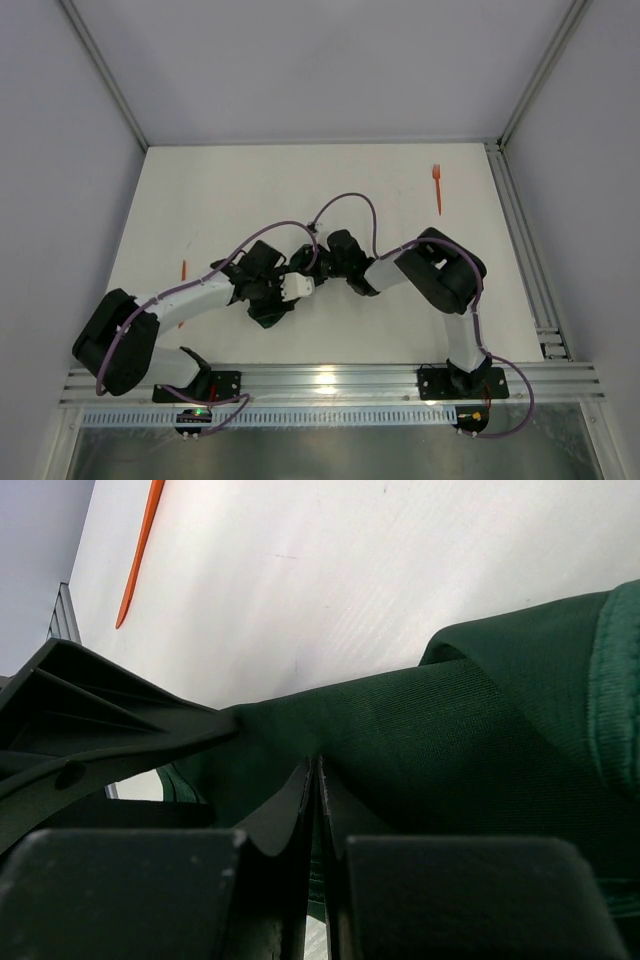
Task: Fold the napkin into a case and place the utensils inside
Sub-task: Fold the 2/3-rectangle-folded napkin at the center of the board.
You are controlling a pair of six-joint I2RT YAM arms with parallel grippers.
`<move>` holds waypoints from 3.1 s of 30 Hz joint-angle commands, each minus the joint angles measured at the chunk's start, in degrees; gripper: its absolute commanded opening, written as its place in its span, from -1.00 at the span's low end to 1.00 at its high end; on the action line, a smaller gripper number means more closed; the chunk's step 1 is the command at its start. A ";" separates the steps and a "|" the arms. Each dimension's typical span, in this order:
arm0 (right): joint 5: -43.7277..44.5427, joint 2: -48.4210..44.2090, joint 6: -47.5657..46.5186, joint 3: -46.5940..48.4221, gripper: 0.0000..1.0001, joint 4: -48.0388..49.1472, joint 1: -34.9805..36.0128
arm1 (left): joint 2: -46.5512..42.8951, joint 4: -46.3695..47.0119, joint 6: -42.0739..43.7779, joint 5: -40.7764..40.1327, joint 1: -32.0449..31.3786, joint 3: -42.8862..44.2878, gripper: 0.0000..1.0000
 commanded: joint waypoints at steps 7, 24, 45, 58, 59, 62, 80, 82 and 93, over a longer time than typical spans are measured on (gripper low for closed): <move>1.83 0.54 -1.15 -1.97 -0.85 -5.44 -0.61 | 5.04 -0.17 3.24 0.20 -0.62 -0.64 0.29; 1.21 -0.69 -2.02 -2.58 -0.85 -5.80 -1.31 | -0.76 4.32 -1.77 -3.94 -0.98 -1.26 -0.36; 0.60 -1.31 -2.46 -3.20 -0.85 -5.88 -1.58 | -3.22 5.10 -2.65 -7.01 -0.71 0.32 -0.55; 0.25 -1.66 -4.21 -2.85 -0.85 -6.93 -1.58 | -4.10 5.37 -1.95 -0.71 -0.19 0.59 -1.00; 0.07 -2.01 -4.66 -2.50 -0.85 -7.46 -1.58 | -4.10 0.92 -0.47 1.93 -0.10 0.68 -0.96; 0.07 -2.54 -5.54 -1.97 -0.84 -8.78 -1.67 | -1.48 -3.77 2.54 2.49 -0.01 0.85 -0.55; -0.63 -1.83 -4.31 -2.14 -0.85 -7.55 -1.84 | 7.94 -0.17 4.30 -1.30 -0.80 -0.20 0.03; -0.63 -1.83 -4.57 -2.06 -0.85 -7.73 -1.84 | 7.24 -0.26 4.12 -1.04 -0.80 -0.20 -0.26; -1.24 -2.27 -5.71 -2.14 -0.85 -8.78 -2.54 | -2.25 -3.34 -0.36 3.80 0.87 3.57 -0.67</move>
